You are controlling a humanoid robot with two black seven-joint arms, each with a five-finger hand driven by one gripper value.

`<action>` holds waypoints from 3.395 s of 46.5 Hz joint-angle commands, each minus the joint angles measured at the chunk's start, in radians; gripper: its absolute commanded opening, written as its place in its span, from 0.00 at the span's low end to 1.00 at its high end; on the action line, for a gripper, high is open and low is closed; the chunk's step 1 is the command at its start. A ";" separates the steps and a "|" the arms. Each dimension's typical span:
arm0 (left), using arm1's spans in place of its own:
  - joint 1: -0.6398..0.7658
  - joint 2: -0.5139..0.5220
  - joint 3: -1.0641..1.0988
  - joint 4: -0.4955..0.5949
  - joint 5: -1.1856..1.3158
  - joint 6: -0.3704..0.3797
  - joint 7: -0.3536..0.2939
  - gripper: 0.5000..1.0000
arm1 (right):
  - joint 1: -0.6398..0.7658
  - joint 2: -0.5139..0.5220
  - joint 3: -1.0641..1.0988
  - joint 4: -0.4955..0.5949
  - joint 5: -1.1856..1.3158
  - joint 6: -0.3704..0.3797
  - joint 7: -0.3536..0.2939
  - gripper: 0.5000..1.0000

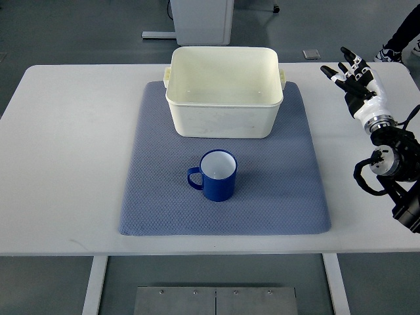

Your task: Place cup in box with right hand

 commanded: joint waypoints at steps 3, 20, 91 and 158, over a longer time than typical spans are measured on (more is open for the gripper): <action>0.000 0.000 0.000 0.000 0.001 0.000 0.000 1.00 | 0.006 -0.001 0.000 0.000 0.000 0.000 0.000 1.00; 0.000 0.000 0.000 0.000 0.000 0.000 0.000 1.00 | 0.006 -0.003 0.000 0.000 0.000 0.000 0.000 1.00; 0.000 0.000 0.000 -0.001 0.000 0.000 0.000 1.00 | 0.046 -0.116 -0.032 0.495 -0.297 0.065 -0.011 1.00; 0.000 0.000 0.000 0.000 0.000 0.000 0.000 1.00 | -0.025 -0.127 -0.368 0.600 -0.600 0.108 0.023 1.00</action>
